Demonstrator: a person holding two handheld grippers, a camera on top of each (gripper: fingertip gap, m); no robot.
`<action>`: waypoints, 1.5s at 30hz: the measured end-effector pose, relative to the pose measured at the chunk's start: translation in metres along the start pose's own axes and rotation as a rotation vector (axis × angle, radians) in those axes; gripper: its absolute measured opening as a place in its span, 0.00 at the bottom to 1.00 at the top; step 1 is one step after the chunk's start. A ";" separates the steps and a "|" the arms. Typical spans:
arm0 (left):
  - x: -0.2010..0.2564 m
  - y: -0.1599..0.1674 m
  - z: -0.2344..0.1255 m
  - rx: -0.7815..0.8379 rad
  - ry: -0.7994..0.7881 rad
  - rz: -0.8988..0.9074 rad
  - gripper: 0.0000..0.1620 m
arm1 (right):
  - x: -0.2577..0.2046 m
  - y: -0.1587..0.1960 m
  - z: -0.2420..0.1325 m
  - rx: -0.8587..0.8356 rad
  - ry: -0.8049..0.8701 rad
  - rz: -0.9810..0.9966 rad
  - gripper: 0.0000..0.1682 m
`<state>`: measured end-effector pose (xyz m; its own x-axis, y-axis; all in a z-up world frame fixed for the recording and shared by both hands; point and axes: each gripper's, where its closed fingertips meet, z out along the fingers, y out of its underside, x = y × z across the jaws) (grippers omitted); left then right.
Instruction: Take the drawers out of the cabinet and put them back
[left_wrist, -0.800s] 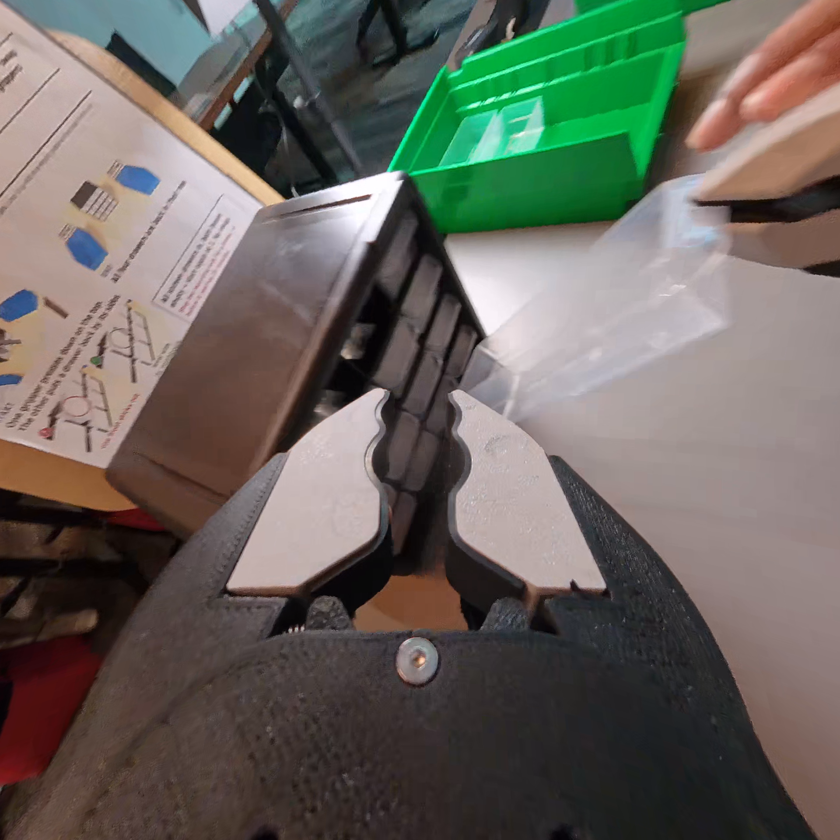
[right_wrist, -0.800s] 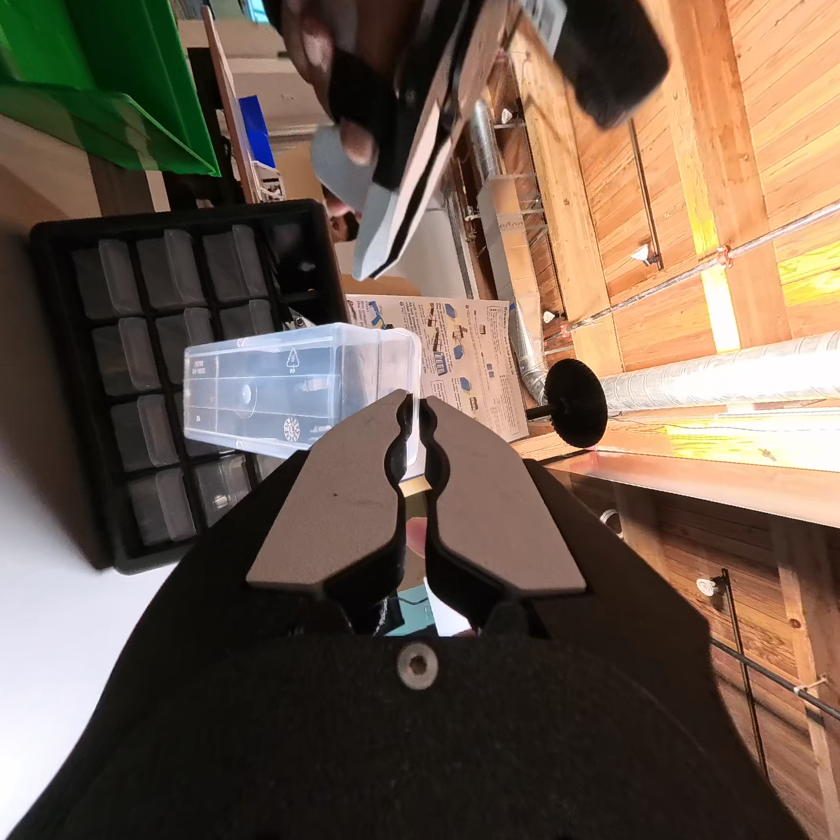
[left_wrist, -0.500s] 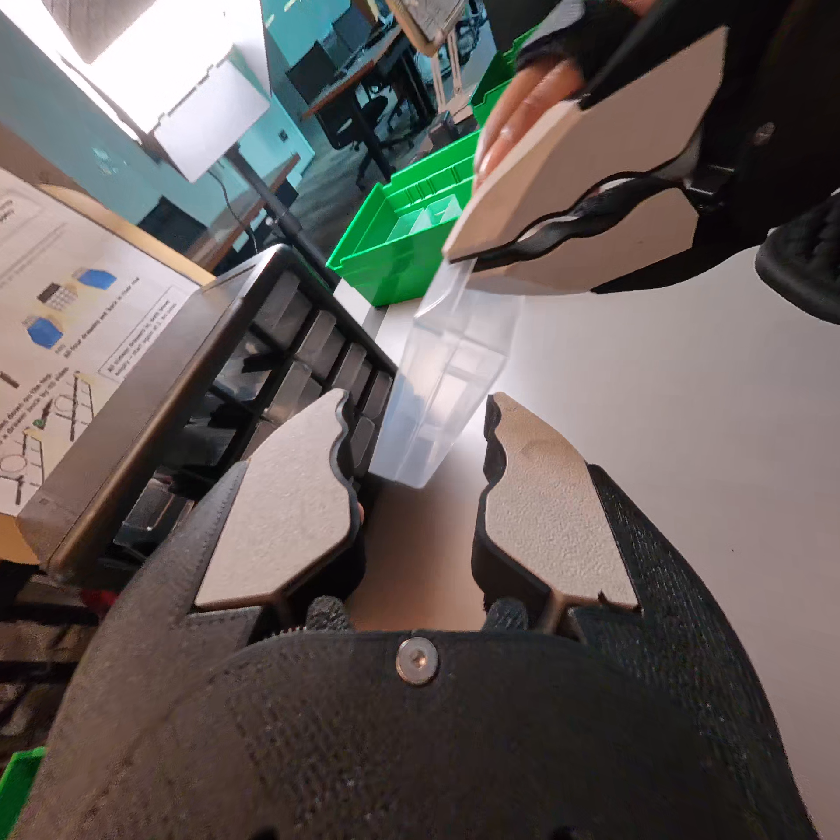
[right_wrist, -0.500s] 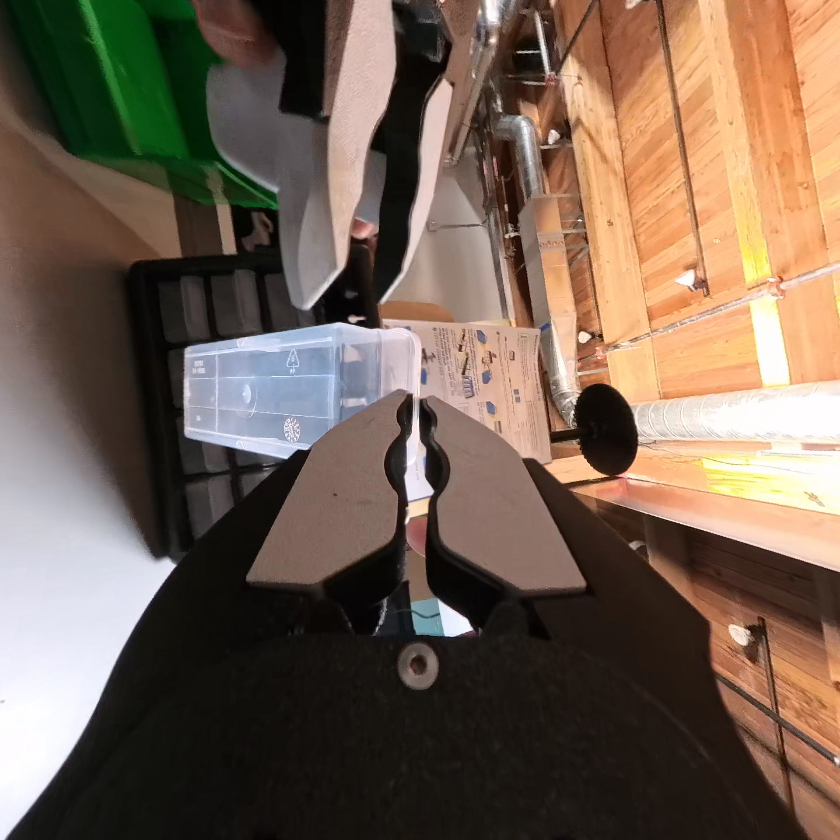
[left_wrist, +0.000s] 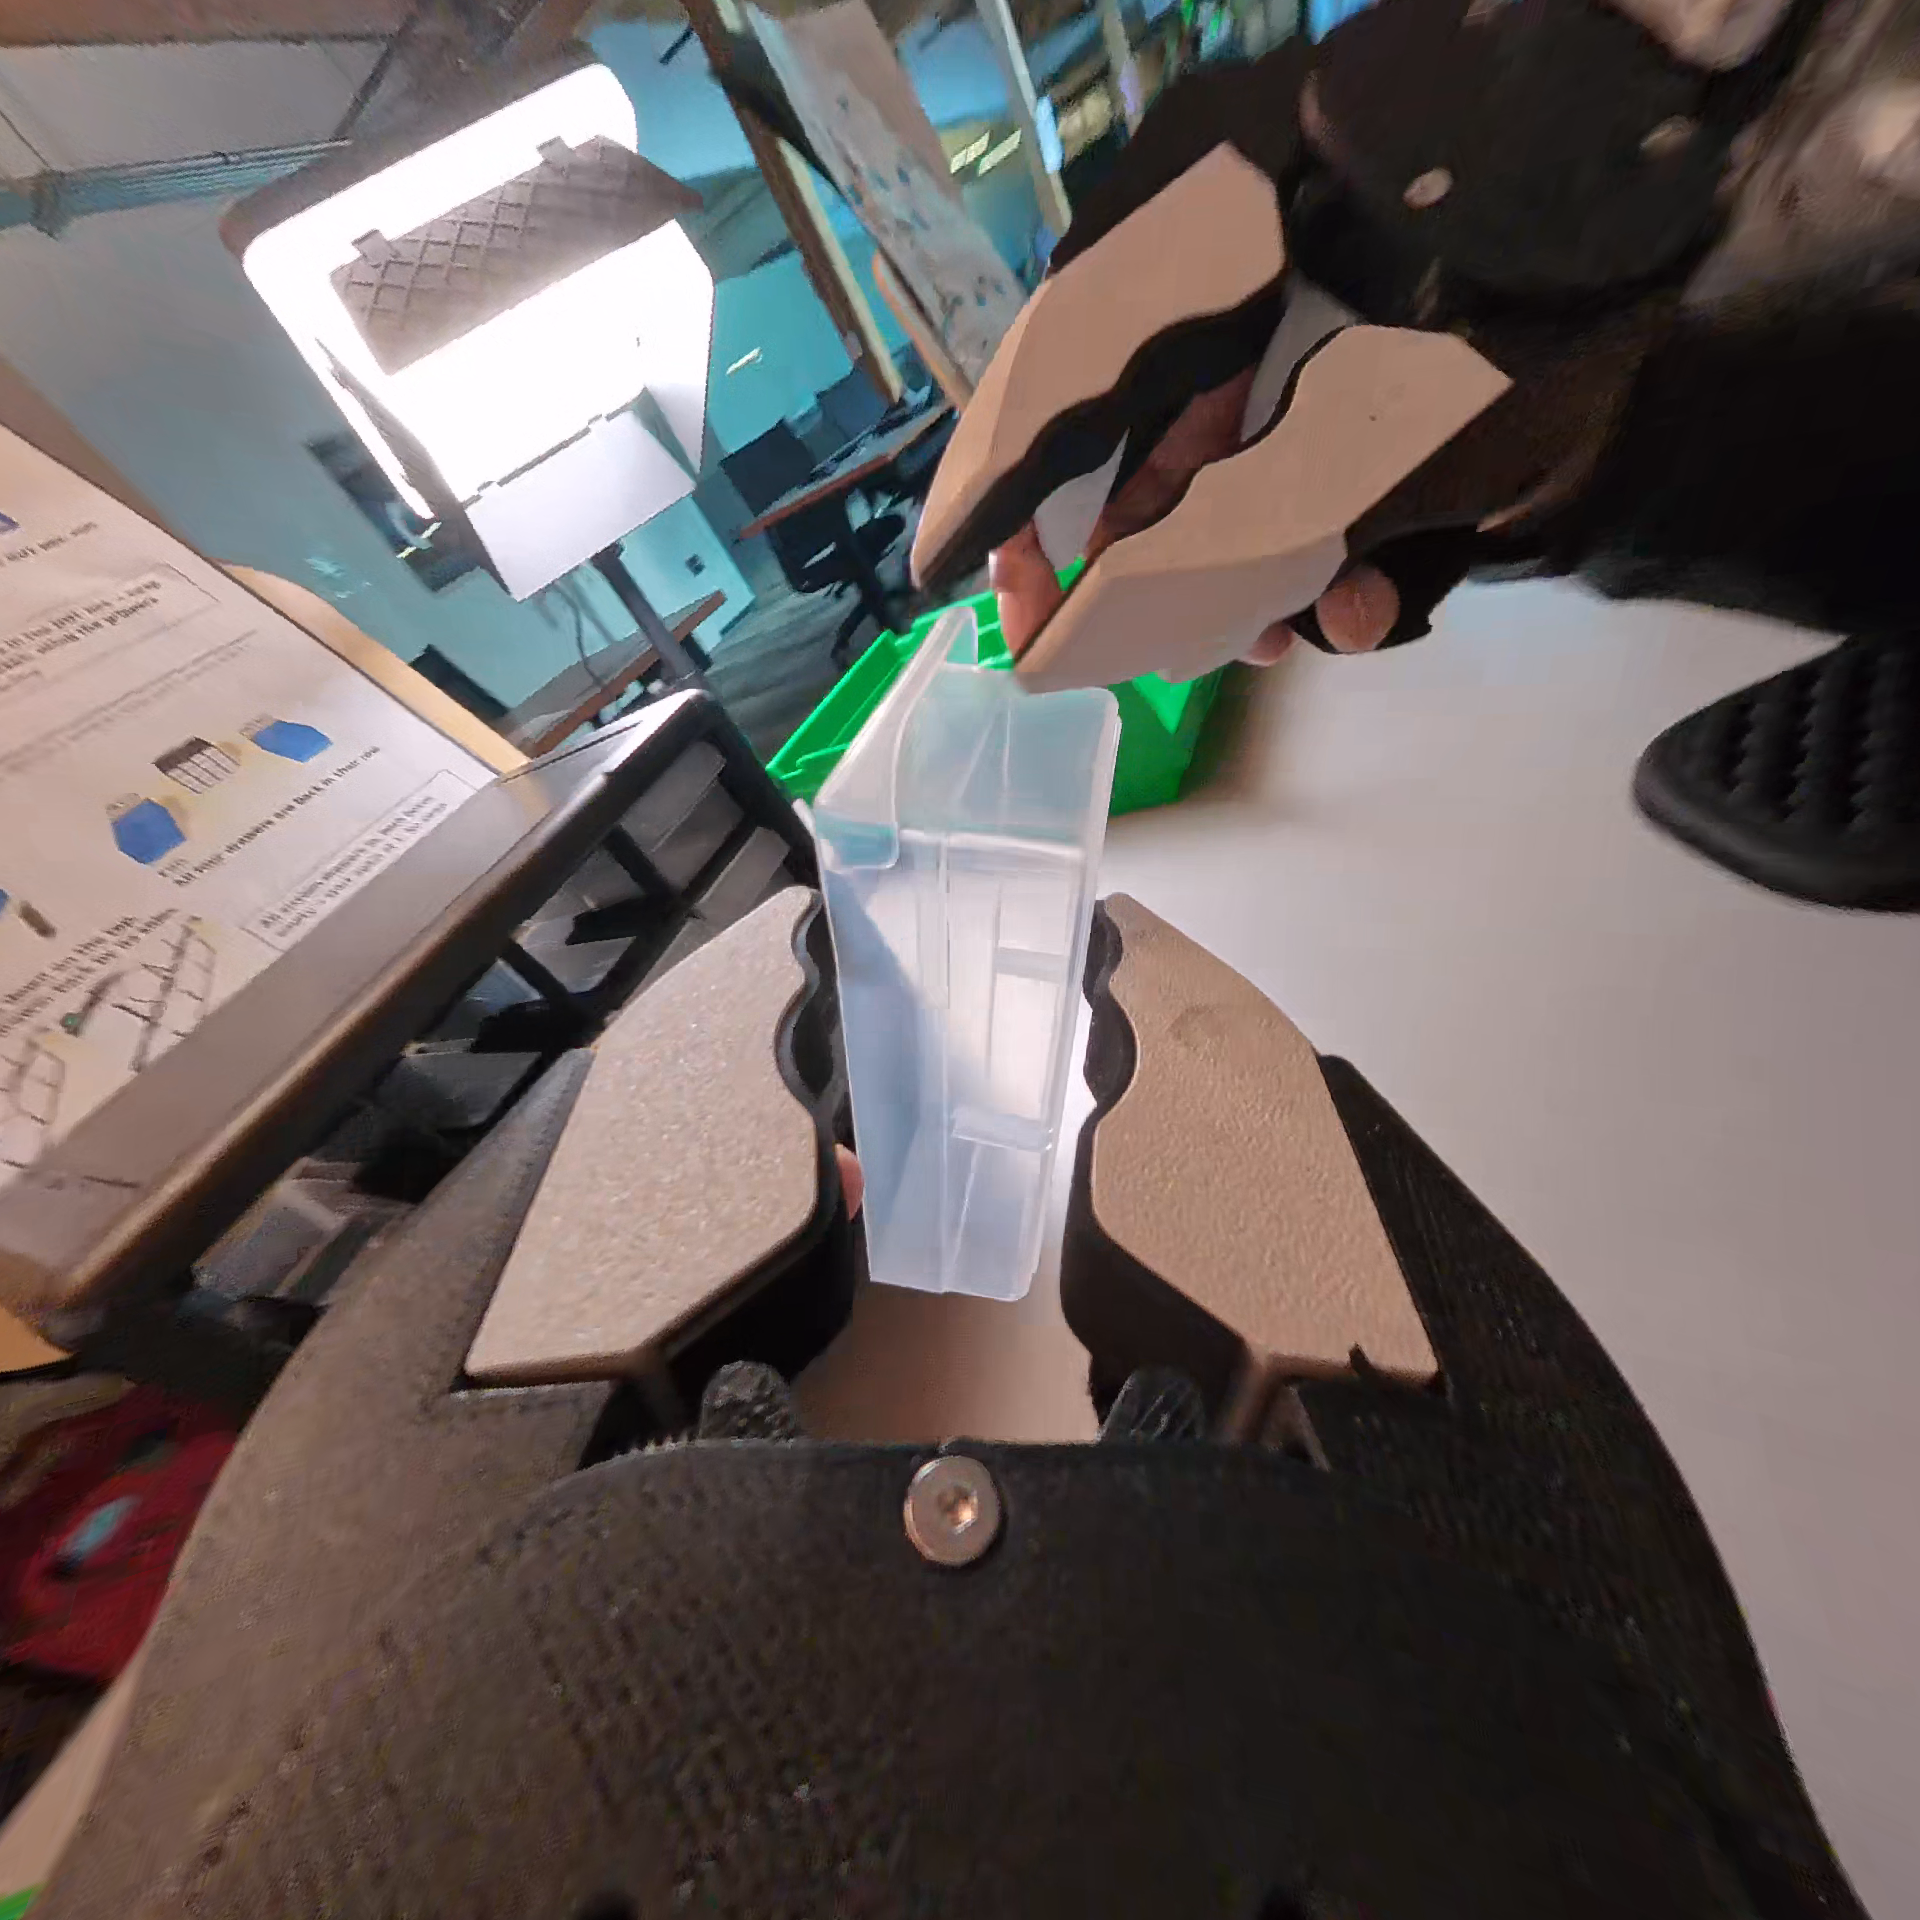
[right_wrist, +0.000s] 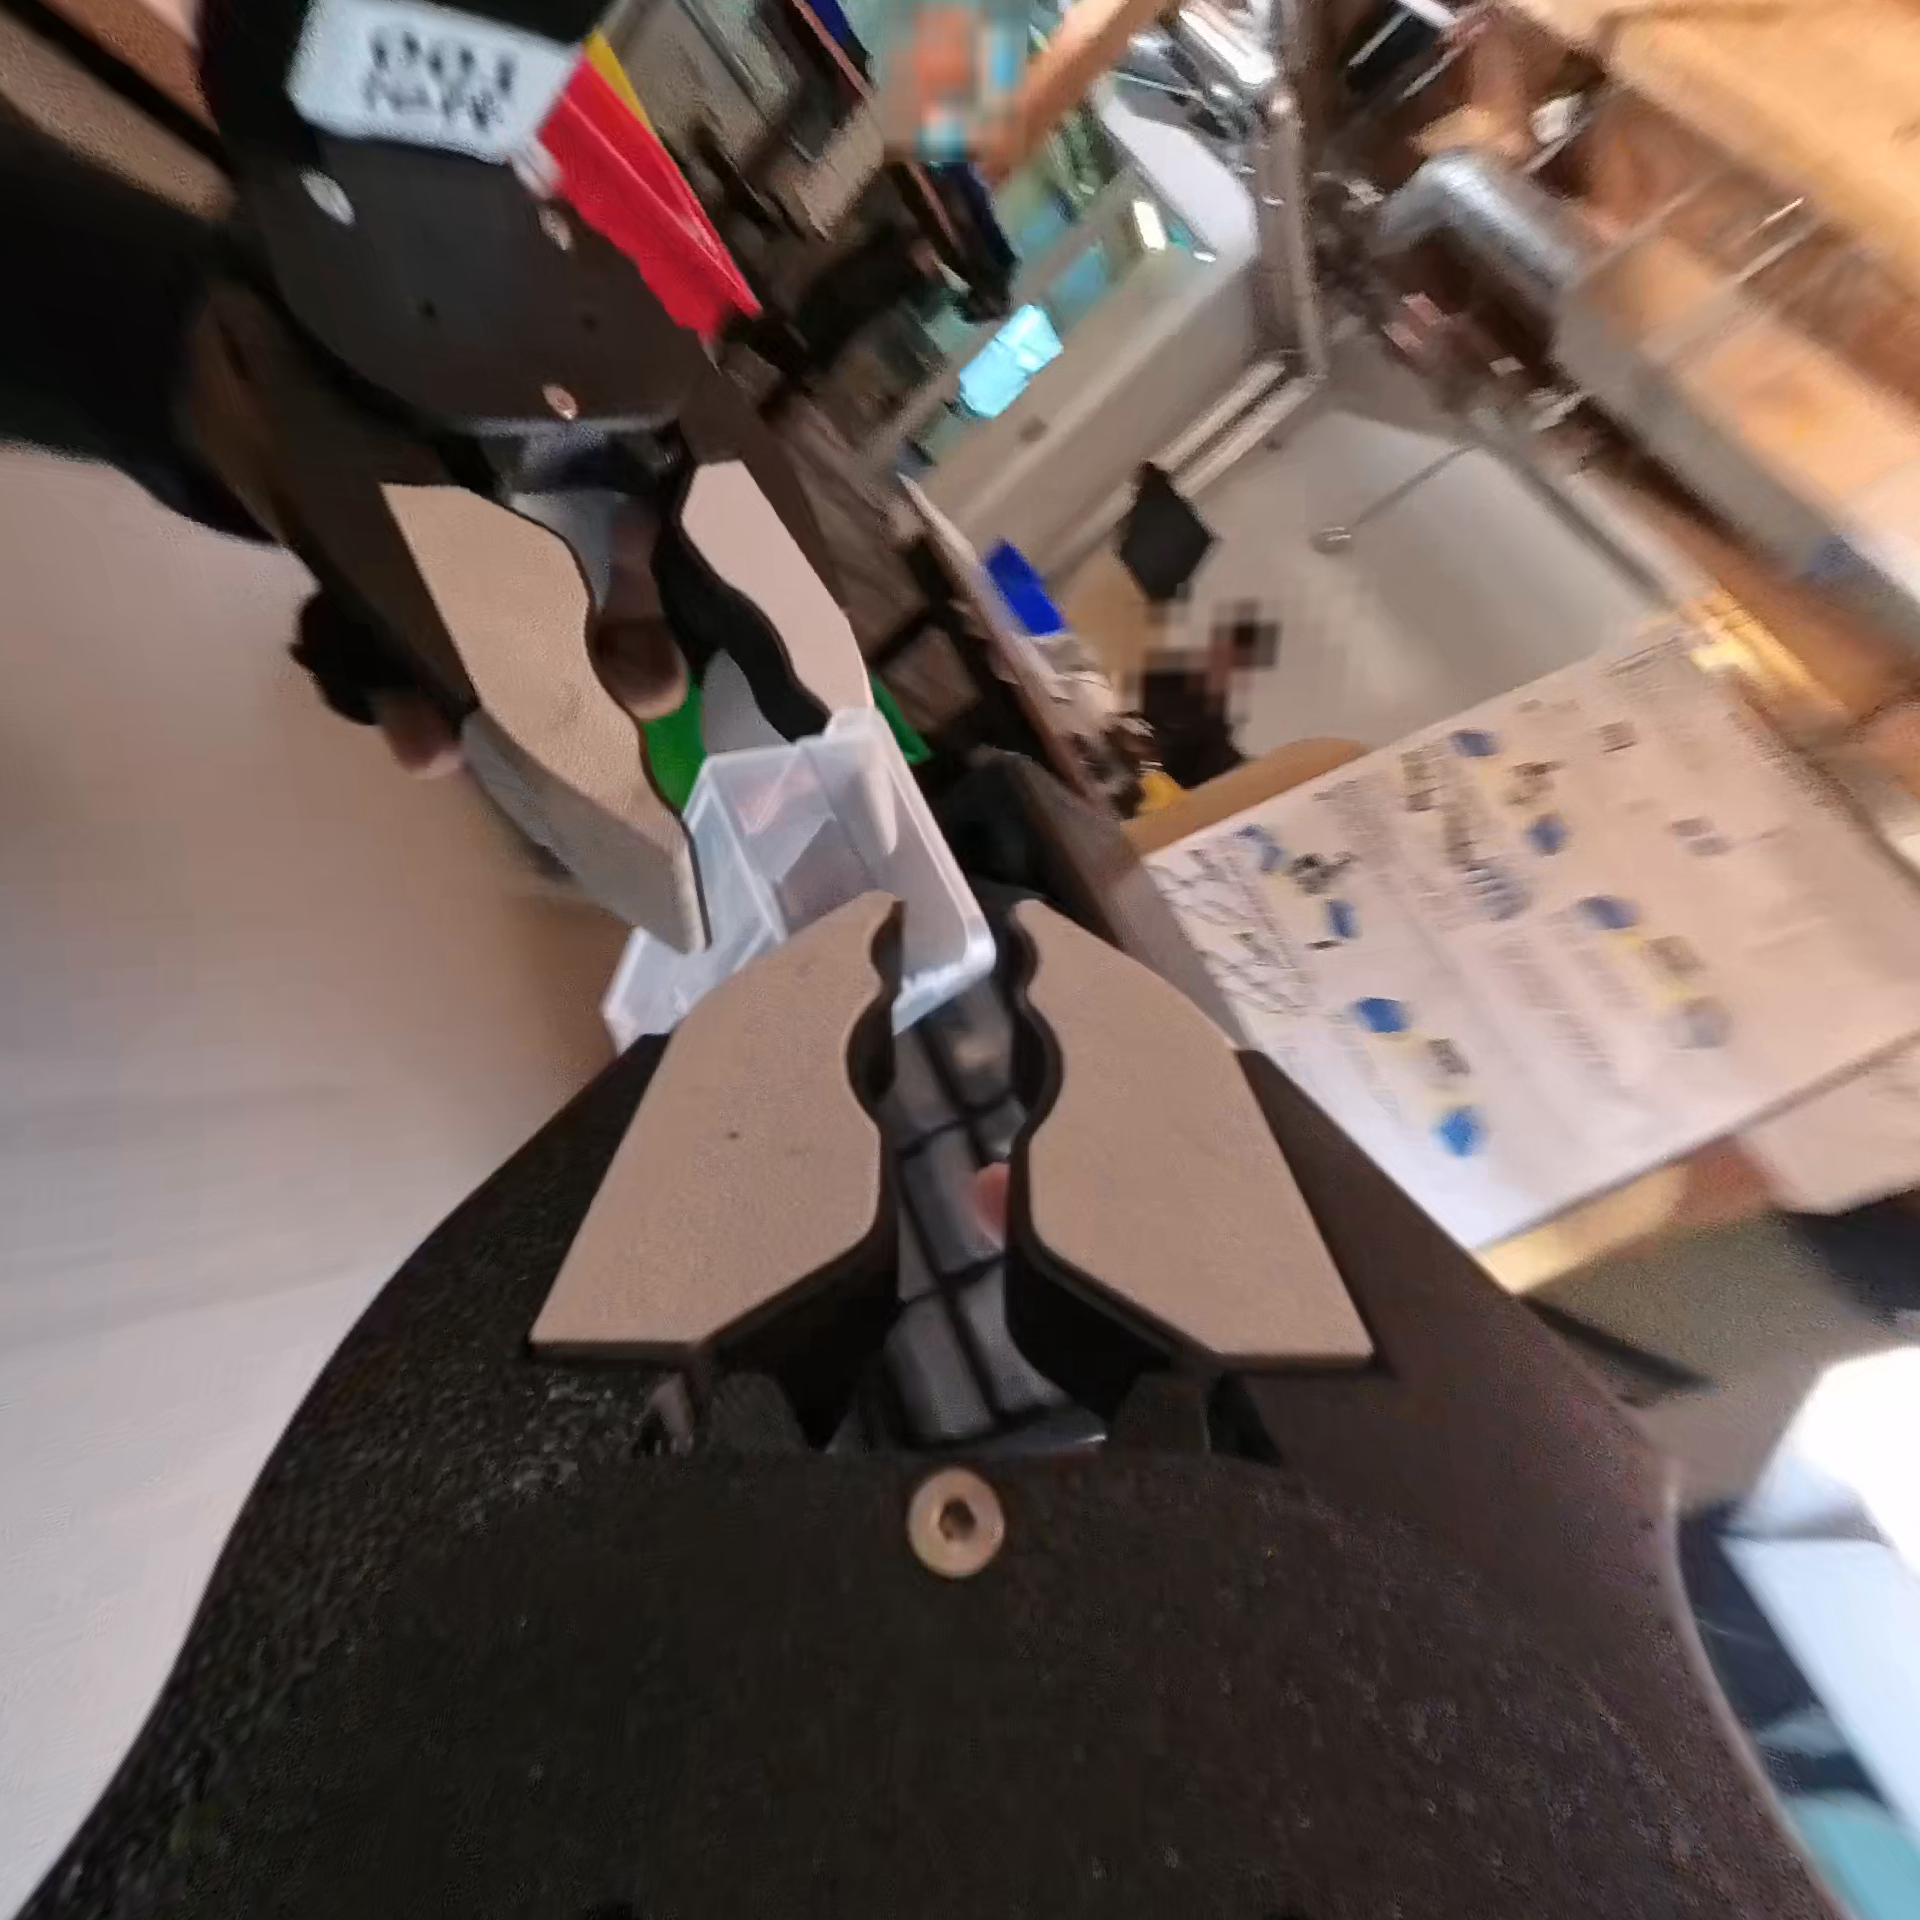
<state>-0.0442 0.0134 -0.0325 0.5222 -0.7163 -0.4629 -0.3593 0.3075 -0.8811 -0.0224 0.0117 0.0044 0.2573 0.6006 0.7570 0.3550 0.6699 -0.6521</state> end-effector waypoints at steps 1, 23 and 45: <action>-0.002 -0.002 -0.003 0.039 0.021 -0.048 0.29 | 0.004 0.001 -0.004 0.037 -0.053 0.096 0.15; 0.042 -0.017 -0.027 0.353 0.532 -0.425 0.29 | -0.080 0.015 -0.029 0.267 -0.928 0.801 0.11; 0.018 0.025 -0.004 0.184 0.323 -0.430 0.23 | -0.102 0.058 -0.013 0.027 -0.875 0.657 0.00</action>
<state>-0.0465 0.0059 -0.0625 0.3178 -0.9476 -0.0311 -0.0110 0.0291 -0.9995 -0.0160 -0.0167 -0.1096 -0.3417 0.9395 -0.0226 0.3594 0.1084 -0.9269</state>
